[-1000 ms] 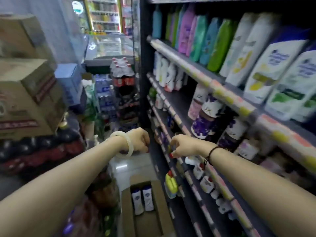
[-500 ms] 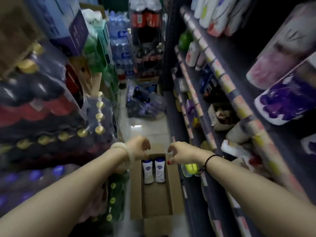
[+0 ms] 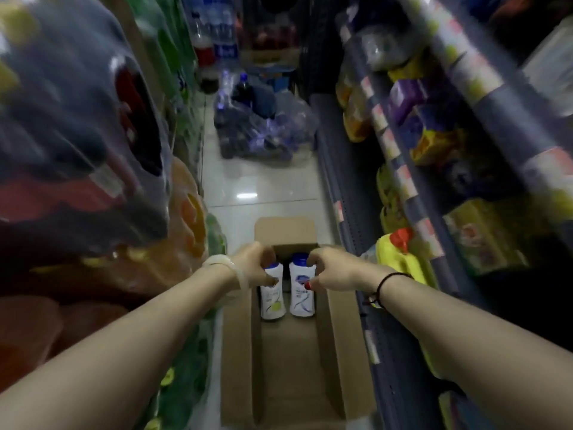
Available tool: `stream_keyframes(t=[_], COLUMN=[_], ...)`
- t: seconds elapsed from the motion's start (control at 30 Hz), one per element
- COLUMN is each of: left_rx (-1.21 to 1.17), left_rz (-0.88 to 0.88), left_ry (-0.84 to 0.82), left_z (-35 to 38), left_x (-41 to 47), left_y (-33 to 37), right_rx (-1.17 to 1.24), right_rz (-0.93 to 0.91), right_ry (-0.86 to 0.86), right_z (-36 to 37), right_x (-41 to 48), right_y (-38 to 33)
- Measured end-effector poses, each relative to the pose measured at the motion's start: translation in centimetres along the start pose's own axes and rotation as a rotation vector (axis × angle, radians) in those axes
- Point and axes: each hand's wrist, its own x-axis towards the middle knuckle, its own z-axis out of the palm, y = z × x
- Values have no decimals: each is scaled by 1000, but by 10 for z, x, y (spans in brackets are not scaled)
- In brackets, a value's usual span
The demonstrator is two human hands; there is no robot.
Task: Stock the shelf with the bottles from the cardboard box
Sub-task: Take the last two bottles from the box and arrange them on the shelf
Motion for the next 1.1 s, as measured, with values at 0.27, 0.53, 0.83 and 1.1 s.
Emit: stream_keyframes(t=[0.27, 0.53, 0.83, 1.1], left_rx=[17, 35, 125, 145], left_rz=[-37, -62, -99, -65], left_ry=[5, 18, -64, -76], left_z=[64, 88, 92, 95], left_x=[91, 143, 177, 181], left_y=[-58, -79, -88, -95], right_rx=[-4, -46, -107, -12], right_rz=[12, -12, -2, 48], right_ry=[16, 33, 69, 7], right_z=[57, 82, 84, 86], right_x=[96, 156, 186, 190], right_y=[45, 62, 69, 72])
